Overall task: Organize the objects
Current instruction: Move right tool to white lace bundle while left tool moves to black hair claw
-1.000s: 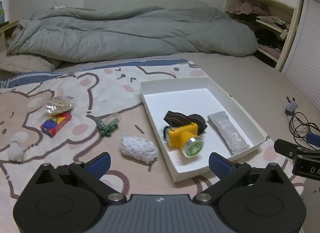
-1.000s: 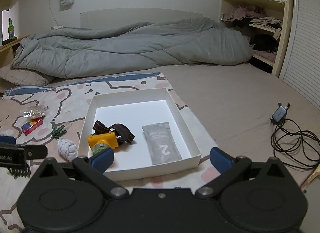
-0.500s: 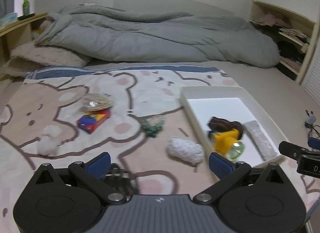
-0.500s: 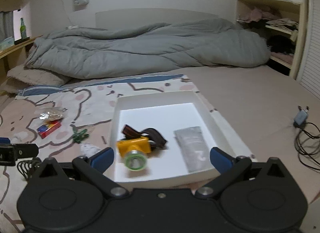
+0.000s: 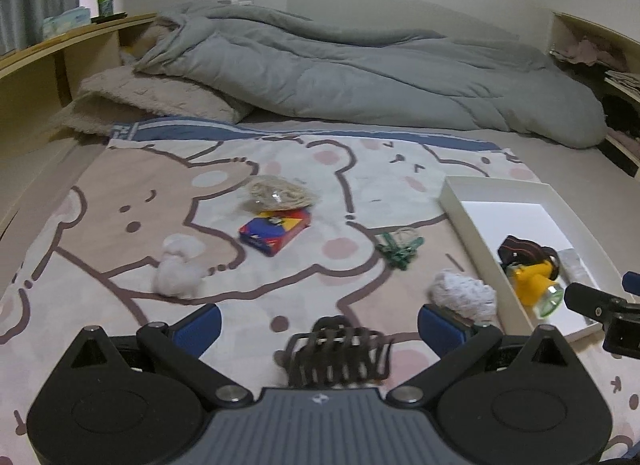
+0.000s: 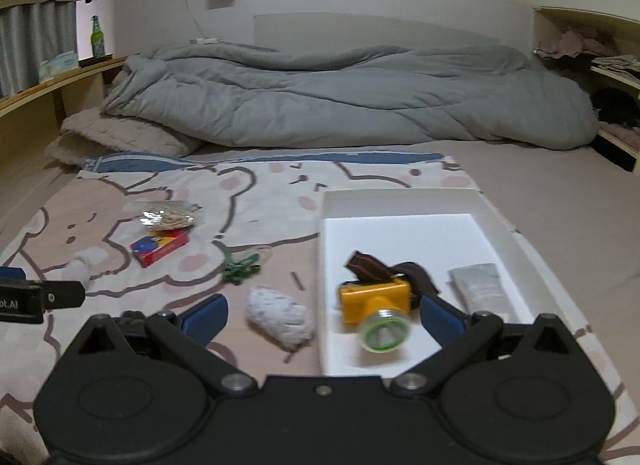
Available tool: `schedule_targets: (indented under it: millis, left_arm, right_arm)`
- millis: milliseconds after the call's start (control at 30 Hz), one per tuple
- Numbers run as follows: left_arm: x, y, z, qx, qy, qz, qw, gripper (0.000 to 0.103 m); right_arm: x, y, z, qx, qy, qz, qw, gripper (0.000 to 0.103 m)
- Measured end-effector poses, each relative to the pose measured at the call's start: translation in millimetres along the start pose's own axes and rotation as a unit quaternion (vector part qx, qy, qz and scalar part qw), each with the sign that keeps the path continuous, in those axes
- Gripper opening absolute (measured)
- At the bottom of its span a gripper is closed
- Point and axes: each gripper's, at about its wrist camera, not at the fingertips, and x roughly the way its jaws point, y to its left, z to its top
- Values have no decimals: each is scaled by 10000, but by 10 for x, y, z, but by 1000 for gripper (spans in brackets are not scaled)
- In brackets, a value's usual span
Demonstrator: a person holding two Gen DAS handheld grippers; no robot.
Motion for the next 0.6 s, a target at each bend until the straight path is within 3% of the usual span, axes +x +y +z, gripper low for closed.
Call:
schedule_targets:
  millis: [333,600]
  left_arm:
    - [102,165,-63,-149,44,57,9999,103]
    - [412,182,-41,-235,165,166,9994,103]
  right_arm:
    - [165,248,-38,-15,79,244,9997,103]
    - [363,274,-55,-7,150,169,9997,103]
